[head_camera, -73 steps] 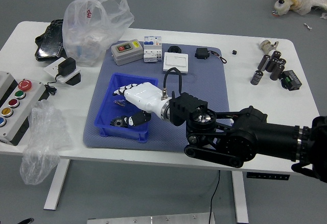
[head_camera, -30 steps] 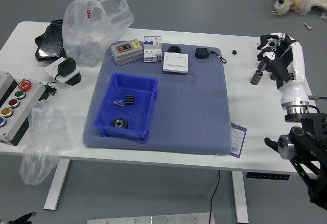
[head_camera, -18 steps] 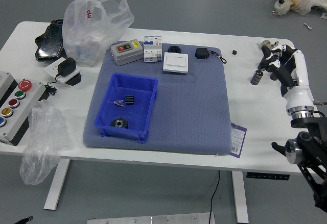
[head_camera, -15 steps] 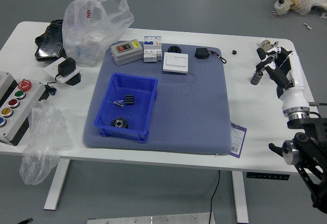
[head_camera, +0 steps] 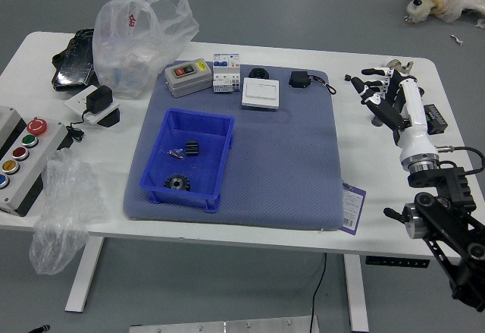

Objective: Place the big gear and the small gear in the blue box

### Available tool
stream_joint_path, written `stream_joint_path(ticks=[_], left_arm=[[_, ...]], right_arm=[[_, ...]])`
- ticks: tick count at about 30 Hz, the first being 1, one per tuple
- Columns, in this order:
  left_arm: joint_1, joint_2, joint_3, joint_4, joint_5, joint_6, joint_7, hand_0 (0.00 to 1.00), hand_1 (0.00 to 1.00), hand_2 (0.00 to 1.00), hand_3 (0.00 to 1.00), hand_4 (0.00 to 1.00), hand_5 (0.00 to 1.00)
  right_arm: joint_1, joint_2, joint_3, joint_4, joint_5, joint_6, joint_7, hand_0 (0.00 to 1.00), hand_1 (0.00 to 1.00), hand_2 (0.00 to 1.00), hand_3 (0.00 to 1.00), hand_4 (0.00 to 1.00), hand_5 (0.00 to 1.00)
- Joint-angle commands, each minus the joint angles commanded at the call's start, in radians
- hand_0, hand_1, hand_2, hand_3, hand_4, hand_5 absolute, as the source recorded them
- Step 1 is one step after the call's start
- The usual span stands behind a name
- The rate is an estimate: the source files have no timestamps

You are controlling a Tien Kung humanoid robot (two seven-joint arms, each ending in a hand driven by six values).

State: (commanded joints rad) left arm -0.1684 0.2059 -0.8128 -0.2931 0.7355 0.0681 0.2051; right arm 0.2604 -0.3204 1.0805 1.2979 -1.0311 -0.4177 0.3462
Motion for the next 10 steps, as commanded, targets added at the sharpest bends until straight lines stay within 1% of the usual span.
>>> stream_joint_path(ticks=[2, 3, 10], left_arm=[[0.002, 0.001, -0.011, -0.002, 0.009, 0.001, 0.007, 0.655, 0.594, 0.586, 0.731, 0.748, 0.583], [0.003, 0.001, -0.017, -0.002, 0.013, 0.002, 0.011, 0.656, 0.594, 0.586, 0.731, 0.749, 0.583], [0.003, 0.006, -0.036, -0.005, 0.027, 0.005, 0.021, 0.656, 0.594, 0.586, 0.731, 0.749, 0.583]], right_arm=[[-0.005, 0.002, 0.002, -0.004, 0.022, 0.012, 0.02, 0.936, 0.949, 0.997, 0.977, 0.972, 0.537], [-0.007, 0.002, 0.004, -0.006, 0.026, 0.017, 0.024, 0.998, 0.98, 0.998, 0.998, 0.998, 0.784], [-0.024, 0.007, 0.0, -0.018, 0.045, 0.063, 0.036, 0.998, 0.98, 0.998, 0.998, 0.998, 0.784]])
